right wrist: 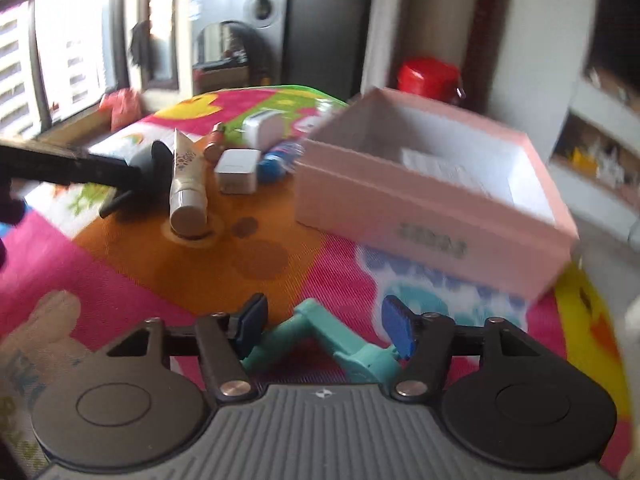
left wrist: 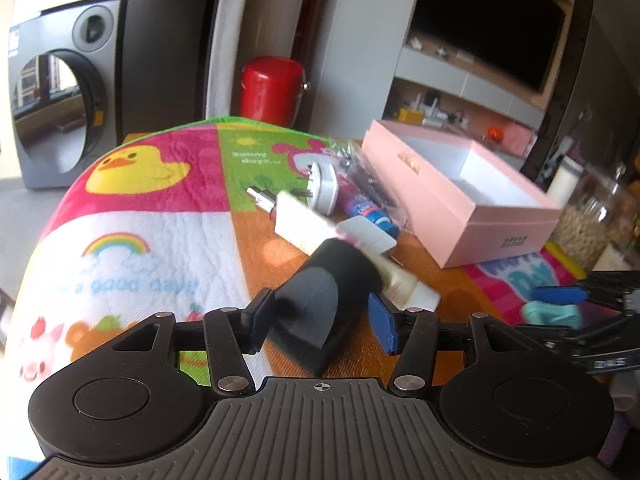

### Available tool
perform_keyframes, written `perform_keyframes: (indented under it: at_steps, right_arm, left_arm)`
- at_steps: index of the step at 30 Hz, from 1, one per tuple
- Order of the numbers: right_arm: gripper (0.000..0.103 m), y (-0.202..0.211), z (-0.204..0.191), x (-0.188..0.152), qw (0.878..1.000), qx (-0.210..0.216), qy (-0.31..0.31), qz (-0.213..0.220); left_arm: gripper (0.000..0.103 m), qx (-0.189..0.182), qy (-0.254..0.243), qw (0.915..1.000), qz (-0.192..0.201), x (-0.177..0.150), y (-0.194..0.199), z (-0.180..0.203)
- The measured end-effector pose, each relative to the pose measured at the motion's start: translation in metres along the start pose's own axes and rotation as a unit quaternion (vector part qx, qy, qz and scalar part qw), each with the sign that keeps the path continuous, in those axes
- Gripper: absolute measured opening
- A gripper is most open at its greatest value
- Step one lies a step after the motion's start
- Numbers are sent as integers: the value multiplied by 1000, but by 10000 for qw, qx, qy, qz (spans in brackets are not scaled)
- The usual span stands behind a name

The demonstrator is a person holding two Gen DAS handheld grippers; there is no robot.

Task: Organize rigid objects
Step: 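Grasp the teal plastic toy with the right gripper while the left gripper grasps the black wedge, then carry the black wedge and teal toy into the pink box and release both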

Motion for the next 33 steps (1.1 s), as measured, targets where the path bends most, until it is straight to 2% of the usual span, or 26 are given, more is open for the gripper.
perform_keyframes:
  at_steps: [3,7,10,14,16,18,21,24,27,28,29,31,33]
  right_arm:
    - [74,1,5,-5,9997,82,-217,4]
    - [93,2,-2,-11,9990,270,-340,-87]
    - [94,3,-6,-14,9990,197,-386,-145]
    - [94,7,-10,-17,9996,204,55,-163]
    - [86,14,-7,-19,9995,228,89,-179]
    - [82,24,0,-20,9998,183,71,-75]
    - [82,38,20,-22,9995,-220,49,220]
    - [82,39,38,-28,9969,-684,295,233]
    - [79,32,60,-32,9804,-1808,708,339]
    - [79,33,67,-31,9765,-2011,653,426]
    - [79,35,70,-30,9794,-1919,452,436]
    - [79,39,71,-28,9905,-1325,-94,346]
    - [78,41,66,-28,9947,-870,-468,293]
  left_arm:
    - [65,163,-296,9994,-39,5,-10,4]
    - [67,327,-789,9961,-236,10,-29,6]
    - [65,301,-977,9938,-433,7,-42,9]
    - [57,133,-1106,9923,-542,-3,-38,23]
    - [46,-63,-991,9934,-575,-11,-31,32]
    - [46,-231,-836,9947,-545,-20,-24,40]
    - [46,-298,-742,9954,-522,-27,-20,52]
    - [49,-220,-752,9959,-453,-29,-21,58]
    - [51,-112,-853,9954,-410,-30,-23,62]
    - [51,-87,-880,9953,-406,-30,-23,62]
    - [51,-72,-890,9952,-408,-30,-23,63]
    - [52,-100,-785,9961,-387,-29,-22,61]
    - [52,-219,-588,9973,-375,-28,-21,59]
Point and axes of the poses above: each gripper's, at about its wrist camera, not at the fingertips, and y roughly against the way its jaws point, z to its right, x to its top, the point moved 9 cm from there along -y, roughly the way its jaws point, and after that the axes turned 15 degrees about -x, right-handed, at the moved point
